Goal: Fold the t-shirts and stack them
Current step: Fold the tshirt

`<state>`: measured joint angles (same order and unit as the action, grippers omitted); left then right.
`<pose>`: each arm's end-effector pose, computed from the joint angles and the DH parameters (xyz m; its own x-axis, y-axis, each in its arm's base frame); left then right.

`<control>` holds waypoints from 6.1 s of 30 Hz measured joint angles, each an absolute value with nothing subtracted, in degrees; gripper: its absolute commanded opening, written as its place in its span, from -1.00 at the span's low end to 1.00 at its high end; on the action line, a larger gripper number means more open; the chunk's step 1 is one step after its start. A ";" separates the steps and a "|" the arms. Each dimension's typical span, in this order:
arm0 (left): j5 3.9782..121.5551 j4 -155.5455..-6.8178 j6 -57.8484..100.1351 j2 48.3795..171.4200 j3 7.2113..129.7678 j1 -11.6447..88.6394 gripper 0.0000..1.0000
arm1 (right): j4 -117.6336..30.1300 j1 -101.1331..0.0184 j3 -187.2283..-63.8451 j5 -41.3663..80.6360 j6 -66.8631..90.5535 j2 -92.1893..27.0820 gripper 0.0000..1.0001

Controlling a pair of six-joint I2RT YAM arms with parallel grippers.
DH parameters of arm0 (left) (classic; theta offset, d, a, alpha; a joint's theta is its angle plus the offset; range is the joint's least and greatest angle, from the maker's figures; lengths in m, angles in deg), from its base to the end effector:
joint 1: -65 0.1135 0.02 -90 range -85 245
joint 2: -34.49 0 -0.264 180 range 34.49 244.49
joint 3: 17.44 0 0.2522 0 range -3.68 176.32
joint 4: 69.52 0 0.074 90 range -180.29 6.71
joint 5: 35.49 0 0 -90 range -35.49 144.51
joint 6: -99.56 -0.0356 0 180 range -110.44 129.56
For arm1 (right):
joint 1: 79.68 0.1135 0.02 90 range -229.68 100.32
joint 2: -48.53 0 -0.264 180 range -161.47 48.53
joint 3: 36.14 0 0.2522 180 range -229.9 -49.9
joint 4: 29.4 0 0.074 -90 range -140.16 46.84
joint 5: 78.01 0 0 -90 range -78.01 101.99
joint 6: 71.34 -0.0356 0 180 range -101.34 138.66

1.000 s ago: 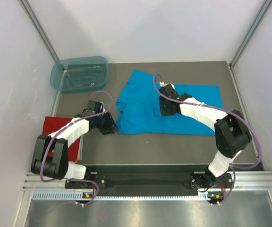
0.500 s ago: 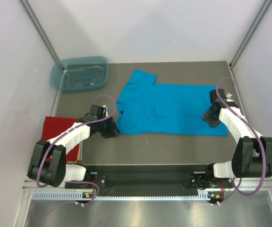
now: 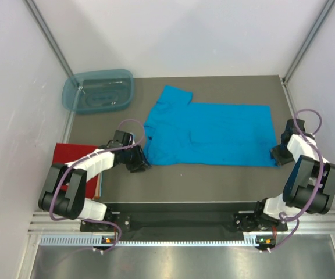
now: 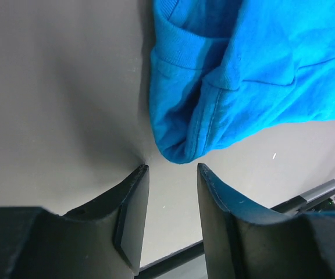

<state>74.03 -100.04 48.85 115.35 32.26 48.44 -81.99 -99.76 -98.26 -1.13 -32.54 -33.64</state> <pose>0.2314 -0.0812 0.1490 -0.9194 -0.3493 -0.1809 -0.2088 0.8231 -0.5281 0.2352 -0.0946 0.1849 -0.2515 0.9001 -0.3558 0.9480 0.3032 0.0968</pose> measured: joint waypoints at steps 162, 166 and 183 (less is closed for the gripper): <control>71.41 -107.80 46.29 119.38 40.64 50.76 0.02 | -78.68 -100.50 -101.54 -6.22 -26.46 -42.17 -0.81; 70.08 -106.86 47.02 119.86 40.64 50.71 -0.02 | -78.38 -100.50 -101.32 -6.31 -26.42 -42.17 -0.81; 67.52 -104.54 45.90 122.15 40.57 50.63 -0.35 | -77.88 -100.50 -100.88 -6.31 -25.46 -41.73 -1.00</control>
